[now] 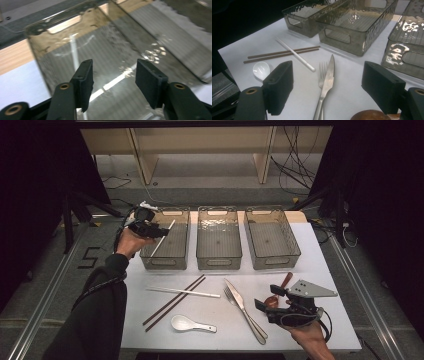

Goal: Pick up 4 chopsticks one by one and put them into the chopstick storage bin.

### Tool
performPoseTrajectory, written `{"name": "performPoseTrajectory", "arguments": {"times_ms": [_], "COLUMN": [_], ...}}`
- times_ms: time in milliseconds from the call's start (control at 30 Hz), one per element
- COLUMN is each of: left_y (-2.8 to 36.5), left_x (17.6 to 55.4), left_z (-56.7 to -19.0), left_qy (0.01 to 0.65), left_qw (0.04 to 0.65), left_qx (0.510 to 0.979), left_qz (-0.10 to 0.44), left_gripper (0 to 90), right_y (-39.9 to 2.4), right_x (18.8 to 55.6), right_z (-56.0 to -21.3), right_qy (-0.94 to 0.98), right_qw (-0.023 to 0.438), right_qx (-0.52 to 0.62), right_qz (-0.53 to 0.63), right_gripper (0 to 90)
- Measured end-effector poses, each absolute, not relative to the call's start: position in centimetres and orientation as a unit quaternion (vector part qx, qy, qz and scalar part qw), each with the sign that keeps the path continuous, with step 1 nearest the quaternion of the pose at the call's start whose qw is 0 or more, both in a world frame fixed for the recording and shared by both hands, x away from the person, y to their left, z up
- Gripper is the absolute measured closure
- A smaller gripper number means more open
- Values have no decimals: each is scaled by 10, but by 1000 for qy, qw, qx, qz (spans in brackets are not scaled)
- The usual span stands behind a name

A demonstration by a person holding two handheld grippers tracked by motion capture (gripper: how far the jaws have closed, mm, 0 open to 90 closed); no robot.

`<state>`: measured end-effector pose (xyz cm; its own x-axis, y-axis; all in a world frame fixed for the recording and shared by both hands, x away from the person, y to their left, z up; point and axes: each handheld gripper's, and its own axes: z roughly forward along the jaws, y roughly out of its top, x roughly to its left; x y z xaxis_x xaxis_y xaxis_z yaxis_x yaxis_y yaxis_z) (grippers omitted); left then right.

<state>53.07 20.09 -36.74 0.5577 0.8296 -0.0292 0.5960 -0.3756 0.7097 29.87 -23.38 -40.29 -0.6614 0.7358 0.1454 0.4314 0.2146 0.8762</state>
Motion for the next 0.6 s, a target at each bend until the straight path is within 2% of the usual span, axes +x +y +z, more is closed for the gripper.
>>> {"name": "performPoseTrajectory", "arguments": {"times_ms": [300, 367, 600], "left_y": [189, 183, 170], "left_x": [498, 490, 462], "left_z": [-366, -368, -368], "left_qy": [376, 355, 314], "left_qw": [374, 365, 358], "left_qx": [839, 853, 873], "left_qz": [119, 113, 104], "left_gripper": [314, 280, 235], "right_y": [-235, -234, -234], "right_x": [300, 300, 299], "right_z": [-403, -403, -403], "right_qy": [761, 763, 763], "right_qw": [148, 147, 149], "right_qx": [386, 386, 386], "right_qz": [500, 497, 497], "right_gripper": [262, 262, 262]}}
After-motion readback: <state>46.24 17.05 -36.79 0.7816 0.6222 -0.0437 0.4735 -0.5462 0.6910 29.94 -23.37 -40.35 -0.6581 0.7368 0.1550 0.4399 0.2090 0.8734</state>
